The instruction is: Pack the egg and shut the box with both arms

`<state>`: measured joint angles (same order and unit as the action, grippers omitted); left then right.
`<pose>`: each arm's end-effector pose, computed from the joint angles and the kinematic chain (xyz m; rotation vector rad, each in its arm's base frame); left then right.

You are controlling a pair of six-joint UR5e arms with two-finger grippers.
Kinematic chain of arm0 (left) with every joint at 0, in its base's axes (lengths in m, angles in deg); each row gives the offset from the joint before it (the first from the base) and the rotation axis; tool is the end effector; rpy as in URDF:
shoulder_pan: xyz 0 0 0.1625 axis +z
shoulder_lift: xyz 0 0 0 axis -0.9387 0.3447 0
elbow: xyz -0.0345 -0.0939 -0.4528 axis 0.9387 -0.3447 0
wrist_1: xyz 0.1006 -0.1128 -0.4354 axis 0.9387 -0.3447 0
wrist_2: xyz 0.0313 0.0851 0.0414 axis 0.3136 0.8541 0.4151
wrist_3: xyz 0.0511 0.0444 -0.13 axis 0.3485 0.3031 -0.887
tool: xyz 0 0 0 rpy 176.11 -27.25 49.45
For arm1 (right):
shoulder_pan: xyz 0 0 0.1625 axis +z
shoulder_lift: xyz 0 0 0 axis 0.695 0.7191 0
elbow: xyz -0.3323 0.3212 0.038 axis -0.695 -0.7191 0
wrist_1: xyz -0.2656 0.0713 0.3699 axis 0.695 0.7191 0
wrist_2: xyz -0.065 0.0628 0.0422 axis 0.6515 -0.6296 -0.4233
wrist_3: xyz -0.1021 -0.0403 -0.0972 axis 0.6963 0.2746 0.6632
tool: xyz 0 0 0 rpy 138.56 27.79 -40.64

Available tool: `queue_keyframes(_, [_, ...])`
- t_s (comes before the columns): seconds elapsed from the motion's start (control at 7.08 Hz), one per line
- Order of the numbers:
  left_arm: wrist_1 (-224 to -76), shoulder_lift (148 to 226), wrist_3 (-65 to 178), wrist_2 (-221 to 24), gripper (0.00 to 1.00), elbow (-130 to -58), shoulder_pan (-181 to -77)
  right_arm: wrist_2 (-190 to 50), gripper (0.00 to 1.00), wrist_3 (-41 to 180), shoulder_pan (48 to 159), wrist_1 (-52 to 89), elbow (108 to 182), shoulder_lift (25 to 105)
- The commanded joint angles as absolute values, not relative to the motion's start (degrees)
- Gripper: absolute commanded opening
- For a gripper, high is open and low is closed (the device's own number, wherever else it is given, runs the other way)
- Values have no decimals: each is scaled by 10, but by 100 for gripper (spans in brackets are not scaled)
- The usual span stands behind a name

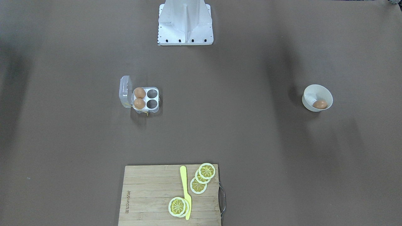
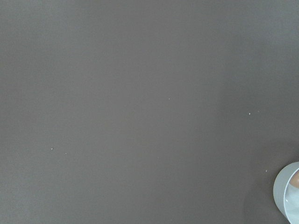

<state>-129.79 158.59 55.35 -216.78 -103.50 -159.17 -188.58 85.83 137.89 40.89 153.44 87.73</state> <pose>-0.0161 -0.4801 0.6913 -0.0075 0.8749 -0.1967 0.0532 -0.5134 0.6503 0.0261 -0.8991 0.0660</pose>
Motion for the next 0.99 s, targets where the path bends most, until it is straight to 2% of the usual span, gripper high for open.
queue_keyframes(0.0, [-1303,1633,545,-2175,99,-1034,-1590,-1886,100,858,1379,409,1534,876])
queue_keyframes(0.28, [-1300,1690,473,-2175,99,-1035,-1571,-1886,100,857,1379,410,1531,870])
queue_keyframes(0.85, [-1344,1790,398,-2149,99,-1039,-1406,-1887,100,850,1376,409,1531,867])
